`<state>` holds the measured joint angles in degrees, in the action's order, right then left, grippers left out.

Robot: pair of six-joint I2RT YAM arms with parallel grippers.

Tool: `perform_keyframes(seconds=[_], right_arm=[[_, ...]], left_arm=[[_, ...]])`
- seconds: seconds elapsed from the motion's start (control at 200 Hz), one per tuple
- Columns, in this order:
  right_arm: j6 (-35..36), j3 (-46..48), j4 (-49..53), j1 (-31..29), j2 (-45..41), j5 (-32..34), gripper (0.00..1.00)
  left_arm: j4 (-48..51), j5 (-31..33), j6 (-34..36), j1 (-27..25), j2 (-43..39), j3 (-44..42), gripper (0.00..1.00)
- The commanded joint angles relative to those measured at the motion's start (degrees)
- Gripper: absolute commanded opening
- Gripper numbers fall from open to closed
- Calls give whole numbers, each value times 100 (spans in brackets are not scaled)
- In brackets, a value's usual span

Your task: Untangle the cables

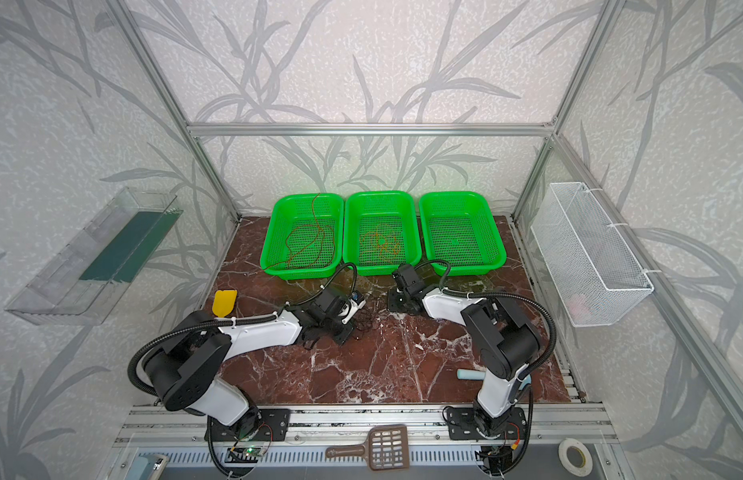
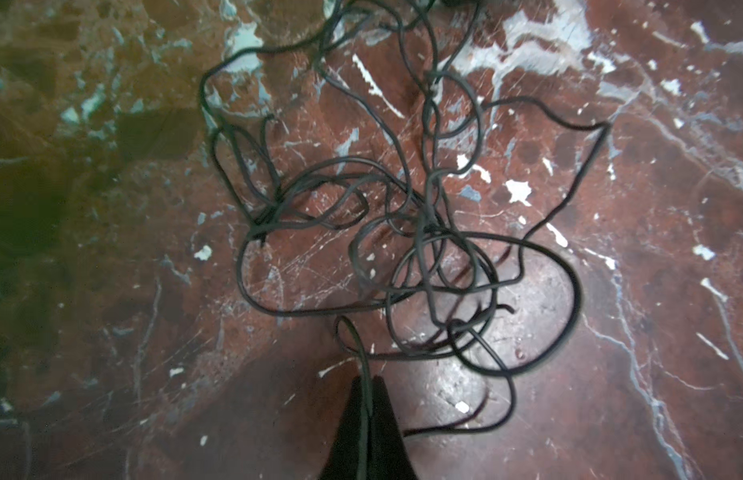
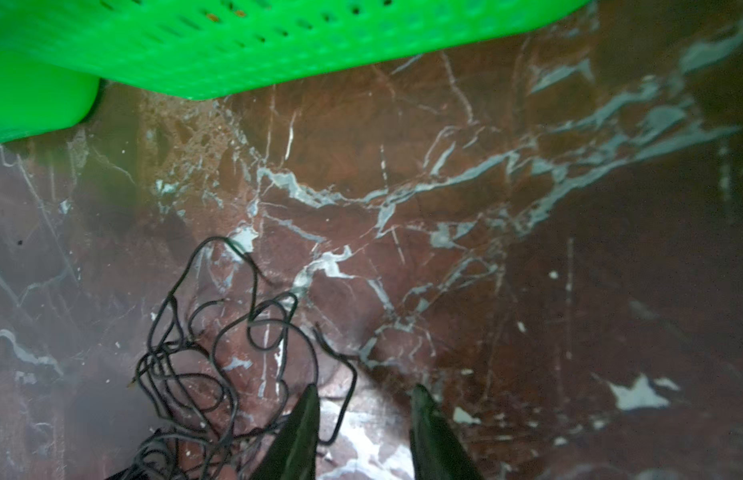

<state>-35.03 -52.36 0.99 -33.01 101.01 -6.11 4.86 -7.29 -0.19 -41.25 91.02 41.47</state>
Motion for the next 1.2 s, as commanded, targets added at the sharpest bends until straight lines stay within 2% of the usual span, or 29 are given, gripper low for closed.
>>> perform_keyframes(seconds=[0.0,0.44,0.52,0.67,0.765,0.795,0.845,0.93,0.99,1.195], right_arm=[[-108,101,-127,-16,15,-70,37],[-372,-68,-271,-142,320,-263,31],[-365,-104,-284,-146,332,-285,26],[-373,-93,-270,-154,311,-286,10],[-332,-30,-237,-158,122,-115,0],[-313,10,-220,-154,6,11,0],[-237,62,-209,-157,-229,215,0],[99,23,-76,-152,-739,549,0],[365,-86,29,-146,-1050,698,0],[1247,-503,2,-137,-1828,762,0]], left_arm=[[112,74,-104,-32,56,23,0],[39,87,-102,-49,3,38,0],[28,109,-104,-58,-17,49,0],[6,162,-96,-58,-75,29,0],[39,262,-113,-62,-123,59,0],[53,284,-122,-58,-152,70,0],[56,350,-138,-58,-225,71,7],[-7,429,-101,-58,-458,46,29],[-95,490,-48,-58,-709,30,40],[-860,474,411,-59,-1793,48,59]])
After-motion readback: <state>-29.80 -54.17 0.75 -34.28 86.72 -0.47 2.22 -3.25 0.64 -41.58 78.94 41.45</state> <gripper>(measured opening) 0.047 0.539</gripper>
